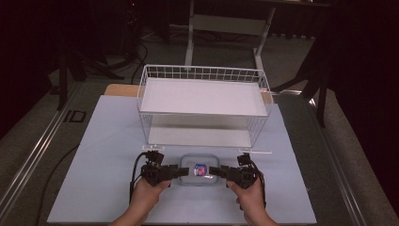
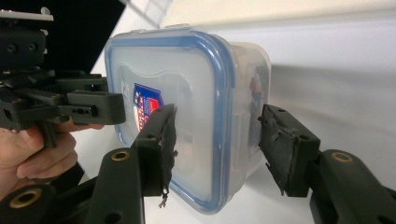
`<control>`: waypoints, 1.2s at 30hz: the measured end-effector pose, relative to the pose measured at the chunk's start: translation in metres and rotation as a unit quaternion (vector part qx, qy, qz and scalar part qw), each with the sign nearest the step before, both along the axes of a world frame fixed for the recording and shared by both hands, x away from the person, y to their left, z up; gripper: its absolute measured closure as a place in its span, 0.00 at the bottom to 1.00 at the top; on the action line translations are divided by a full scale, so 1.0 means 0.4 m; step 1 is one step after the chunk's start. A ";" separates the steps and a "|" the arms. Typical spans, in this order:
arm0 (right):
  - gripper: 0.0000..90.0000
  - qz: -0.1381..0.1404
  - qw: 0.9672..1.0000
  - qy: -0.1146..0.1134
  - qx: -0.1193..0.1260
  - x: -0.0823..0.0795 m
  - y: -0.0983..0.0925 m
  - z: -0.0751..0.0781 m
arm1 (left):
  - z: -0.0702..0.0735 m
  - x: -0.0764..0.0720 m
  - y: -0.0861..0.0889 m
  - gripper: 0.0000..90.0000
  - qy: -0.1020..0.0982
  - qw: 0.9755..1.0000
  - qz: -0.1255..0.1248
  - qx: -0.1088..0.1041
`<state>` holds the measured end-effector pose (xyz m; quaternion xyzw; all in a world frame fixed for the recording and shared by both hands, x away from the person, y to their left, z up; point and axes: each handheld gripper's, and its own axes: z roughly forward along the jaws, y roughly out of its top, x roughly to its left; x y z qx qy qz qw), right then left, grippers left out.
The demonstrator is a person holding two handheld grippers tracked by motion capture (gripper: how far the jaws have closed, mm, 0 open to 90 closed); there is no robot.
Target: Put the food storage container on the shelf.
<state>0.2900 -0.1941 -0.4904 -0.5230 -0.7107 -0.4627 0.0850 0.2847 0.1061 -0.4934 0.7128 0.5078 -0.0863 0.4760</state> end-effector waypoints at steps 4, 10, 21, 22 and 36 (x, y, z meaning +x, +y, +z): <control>0.52 -0.018 1.000 -0.018 0.006 0.046 -0.002 0.032 | 0.023 0.052 -0.005 0.56 -0.017 1.000 0.002 -0.003; 0.52 -0.033 0.999 -0.029 0.017 0.104 -0.007 0.039 | 0.027 0.112 -0.007 0.56 -0.025 1.000 0.005 -0.008; 0.52 -0.057 0.998 -0.029 0.017 0.181 0.005 0.000 | -0.022 0.199 -0.002 0.56 -0.027 0.999 0.019 -0.020; 0.52 -0.058 0.998 -0.030 0.016 0.186 0.007 -0.005 | -0.029 0.206 0.000 0.56 -0.026 0.999 0.019 -0.020; 0.52 -0.077 0.996 -0.031 0.015 0.240 0.021 -0.042 | -0.065 0.257 0.005 0.55 -0.030 0.998 0.035 -0.030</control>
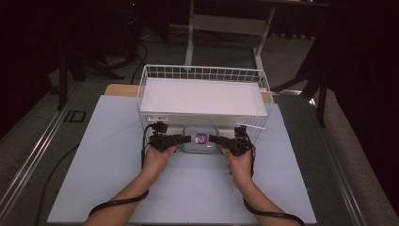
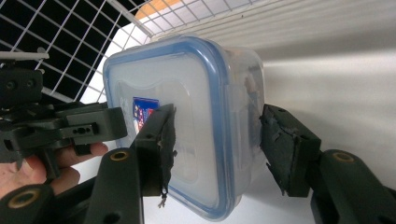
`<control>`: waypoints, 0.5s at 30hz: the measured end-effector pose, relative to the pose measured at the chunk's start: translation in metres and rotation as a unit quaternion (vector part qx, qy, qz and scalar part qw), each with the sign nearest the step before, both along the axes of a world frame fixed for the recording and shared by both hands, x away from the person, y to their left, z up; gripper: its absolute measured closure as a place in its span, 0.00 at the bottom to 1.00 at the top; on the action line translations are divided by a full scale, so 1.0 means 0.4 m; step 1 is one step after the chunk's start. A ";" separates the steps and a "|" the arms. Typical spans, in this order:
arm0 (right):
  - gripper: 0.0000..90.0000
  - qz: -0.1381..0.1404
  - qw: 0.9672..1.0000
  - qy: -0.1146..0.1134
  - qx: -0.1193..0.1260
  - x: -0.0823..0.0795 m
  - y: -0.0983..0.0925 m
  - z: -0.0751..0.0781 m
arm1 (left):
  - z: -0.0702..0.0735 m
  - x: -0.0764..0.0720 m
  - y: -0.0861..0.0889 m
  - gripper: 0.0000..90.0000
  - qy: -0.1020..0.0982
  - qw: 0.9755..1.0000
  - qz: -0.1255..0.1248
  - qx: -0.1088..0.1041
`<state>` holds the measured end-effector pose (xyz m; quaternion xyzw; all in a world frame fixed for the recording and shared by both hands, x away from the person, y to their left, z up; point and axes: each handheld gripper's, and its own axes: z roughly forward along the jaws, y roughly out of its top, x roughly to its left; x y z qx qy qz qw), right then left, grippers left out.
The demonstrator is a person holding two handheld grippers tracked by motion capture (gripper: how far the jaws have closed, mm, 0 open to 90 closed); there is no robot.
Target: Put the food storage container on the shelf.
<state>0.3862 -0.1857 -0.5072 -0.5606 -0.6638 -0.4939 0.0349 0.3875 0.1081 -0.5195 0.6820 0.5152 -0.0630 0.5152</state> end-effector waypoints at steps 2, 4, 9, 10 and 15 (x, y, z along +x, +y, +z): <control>0.51 -0.006 1.000 0.006 0.011 0.006 0.000 -0.004 | 0.000 0.008 0.002 0.55 -0.013 1.000 0.003 0.007; 0.51 -0.008 1.000 0.001 0.011 0.011 0.002 -0.009 | -0.002 0.013 0.004 0.55 -0.016 1.000 -0.001 0.004; 0.50 -0.006 1.000 -0.006 0.015 0.016 0.000 -0.013 | -0.014 0.010 0.006 0.54 -0.029 1.000 0.003 -0.006; 0.50 -0.006 1.000 -0.008 0.014 0.018 0.001 -0.014 | -0.014 0.006 0.004 0.53 -0.029 1.000 0.007 -0.005; 0.47 -0.005 1.000 -0.008 0.011 0.033 0.007 -0.015 | -0.021 0.003 -0.004 0.49 -0.035 0.999 0.017 -0.004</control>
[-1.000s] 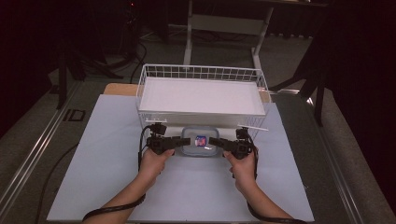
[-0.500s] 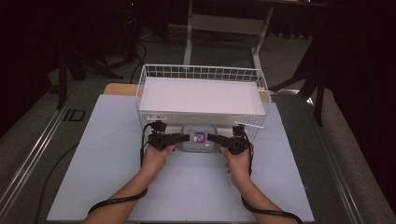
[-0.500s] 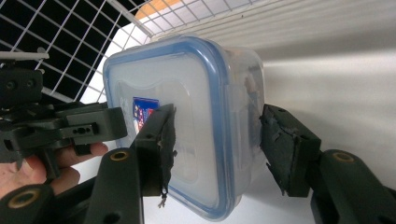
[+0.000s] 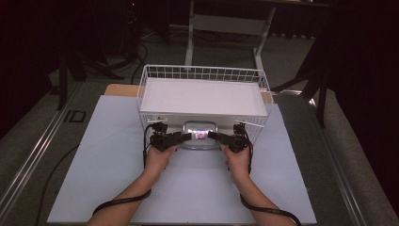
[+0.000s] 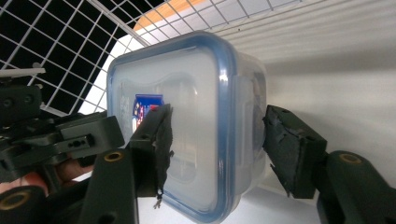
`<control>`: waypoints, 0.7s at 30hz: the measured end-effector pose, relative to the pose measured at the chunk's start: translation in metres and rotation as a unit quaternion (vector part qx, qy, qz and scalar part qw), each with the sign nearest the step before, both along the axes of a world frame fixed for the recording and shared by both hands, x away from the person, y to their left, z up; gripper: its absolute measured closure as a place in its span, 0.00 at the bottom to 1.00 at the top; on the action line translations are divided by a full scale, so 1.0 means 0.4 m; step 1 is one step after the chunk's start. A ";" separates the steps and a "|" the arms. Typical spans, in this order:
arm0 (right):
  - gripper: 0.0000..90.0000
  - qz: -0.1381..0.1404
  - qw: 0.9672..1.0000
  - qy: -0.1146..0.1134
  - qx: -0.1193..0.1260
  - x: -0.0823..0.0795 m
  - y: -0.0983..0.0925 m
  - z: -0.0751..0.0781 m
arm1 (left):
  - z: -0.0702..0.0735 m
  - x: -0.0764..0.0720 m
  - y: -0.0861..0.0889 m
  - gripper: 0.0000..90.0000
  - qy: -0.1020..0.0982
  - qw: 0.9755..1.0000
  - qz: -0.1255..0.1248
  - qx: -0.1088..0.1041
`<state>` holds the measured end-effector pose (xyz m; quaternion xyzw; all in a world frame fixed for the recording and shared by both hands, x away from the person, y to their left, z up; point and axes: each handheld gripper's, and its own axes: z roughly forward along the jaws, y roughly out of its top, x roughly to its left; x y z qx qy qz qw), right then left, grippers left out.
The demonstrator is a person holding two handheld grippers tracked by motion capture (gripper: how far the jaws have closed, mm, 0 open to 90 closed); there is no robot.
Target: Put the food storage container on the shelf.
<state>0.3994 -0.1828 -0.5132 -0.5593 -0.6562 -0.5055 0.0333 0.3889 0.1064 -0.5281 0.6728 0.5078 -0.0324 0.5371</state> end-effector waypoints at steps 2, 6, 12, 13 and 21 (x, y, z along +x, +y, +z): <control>0.45 0.000 1.000 -0.003 -0.003 0.002 0.004 -0.001 | -0.002 0.003 -0.001 0.49 0.004 1.000 0.006 -0.006; 0.44 -0.003 1.000 -0.009 -0.004 0.008 0.005 -0.006 | -0.004 0.008 -0.003 0.45 -0.001 1.000 0.005 0.001; 0.41 -0.006 1.000 -0.008 -0.009 0.017 0.009 -0.014 | -0.012 0.014 -0.004 0.41 0.008 1.000 0.019 -0.005; 0.43 -0.010 1.000 -0.009 -0.014 0.017 0.009 -0.014 | -0.014 0.013 -0.001 0.40 0.004 1.000 0.024 -0.006; 0.46 -0.001 0.998 -0.041 -0.041 -0.002 0.011 0.008 | -0.014 -0.015 0.001 0.19 -0.067 0.998 0.002 0.012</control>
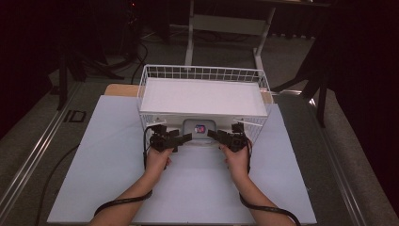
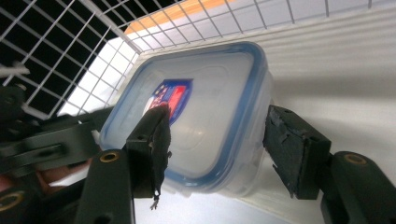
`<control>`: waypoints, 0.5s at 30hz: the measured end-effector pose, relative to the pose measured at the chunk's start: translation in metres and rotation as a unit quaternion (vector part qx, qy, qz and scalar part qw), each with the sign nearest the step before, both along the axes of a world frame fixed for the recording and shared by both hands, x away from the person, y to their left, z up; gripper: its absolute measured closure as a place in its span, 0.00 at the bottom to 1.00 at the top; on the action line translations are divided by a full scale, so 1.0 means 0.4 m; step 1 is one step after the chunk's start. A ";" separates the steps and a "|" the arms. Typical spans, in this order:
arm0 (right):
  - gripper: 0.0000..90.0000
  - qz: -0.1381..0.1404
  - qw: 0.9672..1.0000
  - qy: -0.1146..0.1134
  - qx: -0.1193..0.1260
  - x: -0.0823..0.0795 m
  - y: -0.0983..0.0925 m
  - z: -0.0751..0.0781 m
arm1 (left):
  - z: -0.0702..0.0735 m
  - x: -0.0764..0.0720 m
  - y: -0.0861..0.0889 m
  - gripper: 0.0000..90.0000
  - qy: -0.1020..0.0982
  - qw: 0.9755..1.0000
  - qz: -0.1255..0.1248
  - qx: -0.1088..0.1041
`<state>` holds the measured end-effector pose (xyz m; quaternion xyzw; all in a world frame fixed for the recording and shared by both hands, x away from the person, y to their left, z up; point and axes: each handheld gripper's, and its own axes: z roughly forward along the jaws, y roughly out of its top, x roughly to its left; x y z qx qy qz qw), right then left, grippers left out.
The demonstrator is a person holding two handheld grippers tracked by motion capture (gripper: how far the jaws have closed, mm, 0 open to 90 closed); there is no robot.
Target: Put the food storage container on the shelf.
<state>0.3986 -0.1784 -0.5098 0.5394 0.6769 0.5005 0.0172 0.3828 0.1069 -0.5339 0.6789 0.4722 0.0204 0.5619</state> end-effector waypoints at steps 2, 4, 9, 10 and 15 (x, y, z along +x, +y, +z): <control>0.45 0.009 1.000 -0.025 -0.015 -0.009 0.001 0.007 | 0.007 -0.015 -0.001 0.19 -0.014 1.000 -0.014 0.012; 0.46 0.020 0.999 -0.040 -0.028 -0.019 -0.002 0.015 | 0.014 -0.029 0.001 0.17 -0.025 0.999 -0.022 0.012; 0.47 0.029 0.995 -0.070 -0.059 -0.059 -0.007 0.043 | 0.037 -0.078 0.004 0.07 -0.042 0.998 -0.035 0.024; 0.47 0.035 0.995 -0.072 -0.062 -0.065 -0.006 0.045 | 0.040 -0.091 0.003 0.03 -0.046 0.998 -0.042 0.026; 0.49 0.056 0.992 -0.075 -0.084 -0.111 0.023 0.045 | 0.074 -0.163 0.003 0.02 -0.067 0.994 -0.072 0.046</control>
